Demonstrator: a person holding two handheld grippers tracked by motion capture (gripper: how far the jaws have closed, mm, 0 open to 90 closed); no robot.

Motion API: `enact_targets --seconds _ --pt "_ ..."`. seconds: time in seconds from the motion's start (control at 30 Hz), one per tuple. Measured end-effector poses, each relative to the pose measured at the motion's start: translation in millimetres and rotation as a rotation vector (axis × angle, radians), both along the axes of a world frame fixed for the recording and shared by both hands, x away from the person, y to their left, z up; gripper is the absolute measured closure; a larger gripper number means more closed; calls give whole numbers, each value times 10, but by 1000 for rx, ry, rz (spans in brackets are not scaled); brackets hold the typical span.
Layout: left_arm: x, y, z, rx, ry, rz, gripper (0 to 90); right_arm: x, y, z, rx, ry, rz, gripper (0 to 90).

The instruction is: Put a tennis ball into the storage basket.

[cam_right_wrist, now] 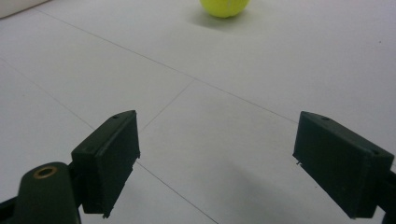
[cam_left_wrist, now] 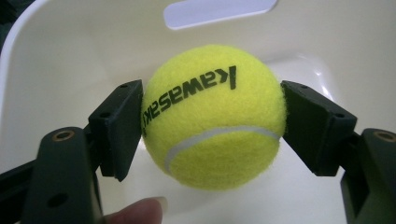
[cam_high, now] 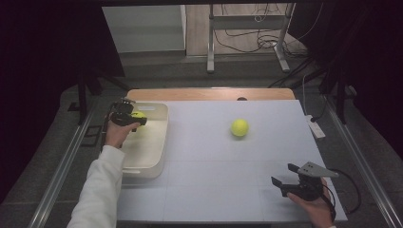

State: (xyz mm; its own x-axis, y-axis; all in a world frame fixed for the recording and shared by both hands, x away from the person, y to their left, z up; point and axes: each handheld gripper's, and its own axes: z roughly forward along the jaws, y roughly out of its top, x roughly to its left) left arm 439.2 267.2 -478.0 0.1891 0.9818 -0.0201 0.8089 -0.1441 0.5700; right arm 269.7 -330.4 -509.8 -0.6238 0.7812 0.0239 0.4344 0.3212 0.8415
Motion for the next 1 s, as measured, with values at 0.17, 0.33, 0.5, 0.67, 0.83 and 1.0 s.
enact_targets --seconds 0.17,0.33,0.5,0.67,0.83,1.0 --pt "-3 2 7 -1 -6 3 261 1 2 -1 0 0 0 147" --pt "-3 6 0 6 -2 18 252 1 -1 -1 1 1 0 147" --pt "-34 9 73 -34 -65 27 136 -3 -4 1 2 0 1 147" --pt "-85 -17 136 -46 -88 3 106 -4 -4 2 1 0 0 147" --pt "-147 -27 196 -77 -115 -27 97 -5 -5 3 1 0 -1 147" --pt "-226 -38 241 -115 -144 -50 103 -5 -6 3 1 0 -1 147"
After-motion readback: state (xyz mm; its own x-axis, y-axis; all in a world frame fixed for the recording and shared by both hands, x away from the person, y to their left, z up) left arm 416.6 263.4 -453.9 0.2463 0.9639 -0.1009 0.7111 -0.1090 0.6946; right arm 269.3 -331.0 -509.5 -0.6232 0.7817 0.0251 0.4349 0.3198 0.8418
